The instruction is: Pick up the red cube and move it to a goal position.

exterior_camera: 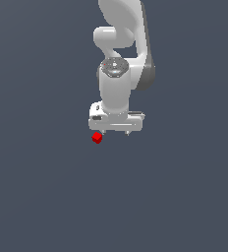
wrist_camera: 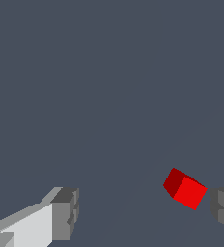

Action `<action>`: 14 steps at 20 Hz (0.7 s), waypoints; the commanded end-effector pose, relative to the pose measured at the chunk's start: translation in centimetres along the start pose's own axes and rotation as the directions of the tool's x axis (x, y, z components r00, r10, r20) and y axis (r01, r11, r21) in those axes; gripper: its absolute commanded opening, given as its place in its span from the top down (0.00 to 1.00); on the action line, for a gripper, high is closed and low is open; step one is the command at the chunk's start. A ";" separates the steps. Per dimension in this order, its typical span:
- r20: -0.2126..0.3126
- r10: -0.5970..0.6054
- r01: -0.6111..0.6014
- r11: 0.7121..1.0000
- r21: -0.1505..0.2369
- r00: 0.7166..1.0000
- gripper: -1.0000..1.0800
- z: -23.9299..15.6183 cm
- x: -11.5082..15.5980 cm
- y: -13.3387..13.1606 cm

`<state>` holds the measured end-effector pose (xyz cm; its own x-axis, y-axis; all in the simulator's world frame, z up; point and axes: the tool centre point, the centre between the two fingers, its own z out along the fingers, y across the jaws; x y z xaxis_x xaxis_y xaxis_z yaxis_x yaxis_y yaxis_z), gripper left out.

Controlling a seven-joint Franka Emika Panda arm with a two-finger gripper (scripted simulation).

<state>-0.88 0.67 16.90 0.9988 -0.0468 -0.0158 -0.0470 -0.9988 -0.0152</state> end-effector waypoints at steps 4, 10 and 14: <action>0.000 0.008 -0.008 1.000 0.000 1.000 0.04 0.2 -0.1 0.2; -0.003 0.068 -0.068 0.998 -0.002 0.998 0.04 2.0 -0.6 1.6; -0.006 0.141 -0.141 0.990 -0.004 0.990 0.04 4.2 -1.4 3.3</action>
<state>-2.09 -1.86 13.58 0.9873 -0.1582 -0.0119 -0.1583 -0.9873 -0.0102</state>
